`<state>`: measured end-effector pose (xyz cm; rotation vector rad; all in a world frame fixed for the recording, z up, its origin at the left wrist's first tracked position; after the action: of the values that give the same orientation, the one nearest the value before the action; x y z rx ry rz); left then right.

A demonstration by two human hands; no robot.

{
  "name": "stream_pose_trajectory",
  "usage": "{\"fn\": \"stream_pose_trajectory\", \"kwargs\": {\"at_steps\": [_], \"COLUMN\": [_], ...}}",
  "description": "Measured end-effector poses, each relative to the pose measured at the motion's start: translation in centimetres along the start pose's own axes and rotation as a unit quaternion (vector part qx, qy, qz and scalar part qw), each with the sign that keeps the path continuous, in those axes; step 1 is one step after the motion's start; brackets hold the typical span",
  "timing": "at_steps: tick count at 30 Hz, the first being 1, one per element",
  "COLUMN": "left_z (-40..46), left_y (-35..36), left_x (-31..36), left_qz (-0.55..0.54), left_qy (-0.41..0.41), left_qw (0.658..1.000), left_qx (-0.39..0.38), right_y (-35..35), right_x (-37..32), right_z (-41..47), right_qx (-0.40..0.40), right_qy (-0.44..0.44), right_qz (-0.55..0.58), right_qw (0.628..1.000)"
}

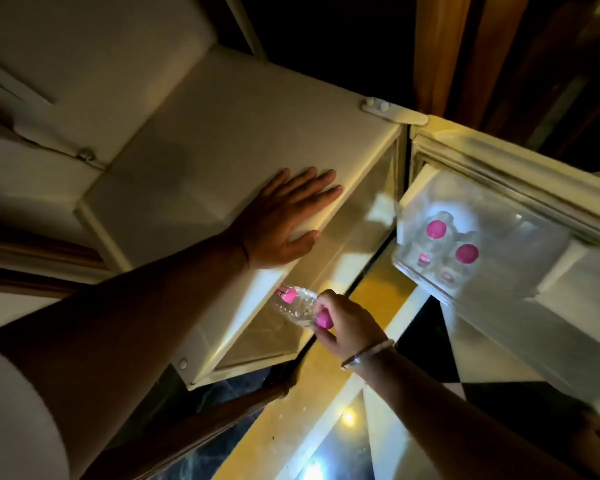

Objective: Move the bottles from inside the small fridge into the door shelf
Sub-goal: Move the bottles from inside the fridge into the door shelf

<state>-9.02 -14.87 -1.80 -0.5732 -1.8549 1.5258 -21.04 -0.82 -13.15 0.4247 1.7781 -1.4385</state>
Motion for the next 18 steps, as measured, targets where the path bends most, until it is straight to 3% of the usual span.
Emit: {"fn": "stream_pose_trajectory", "kwargs": {"at_steps": [5, 10, 14, 18], "left_z": [-0.1, 0.0, 0.0, 0.0], "left_y": [-0.1, -0.2, -0.1, -0.2], "left_x": [0.2, 0.5, 0.4, 0.3], "left_qz": [0.013, 0.010, 0.005, 0.004], "left_qy": [0.001, 0.001, 0.007, 0.002], "left_qw": [1.000, 1.000, 1.000, 1.000], "left_qx": [-0.005, -0.004, 0.000, -0.002], "right_y": [-5.2, -8.7, -10.4, -11.0], "right_x": [1.2, 4.6, 5.9, 6.7], "right_z": [-6.0, -12.0, -16.2, -16.7], "right_qx": [0.043, 0.086, 0.175, 0.284], "right_qy": [0.164, 0.403, 0.468, 0.506], "right_qz": [0.026, 0.045, 0.051, 0.141], "right_qw": [0.985, 0.910, 0.865, 0.802]}}
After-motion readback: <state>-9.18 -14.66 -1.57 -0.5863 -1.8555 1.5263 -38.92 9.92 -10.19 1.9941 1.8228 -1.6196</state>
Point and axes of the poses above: each hand's wrist, its own z-axis towards the middle knuckle, its own y-axis out of the palm, x = y × z, the point moved 3 cm from there along z, towards the middle knuckle, and after that the axes turned 10 degrees about -z, right-handed, at the moved point
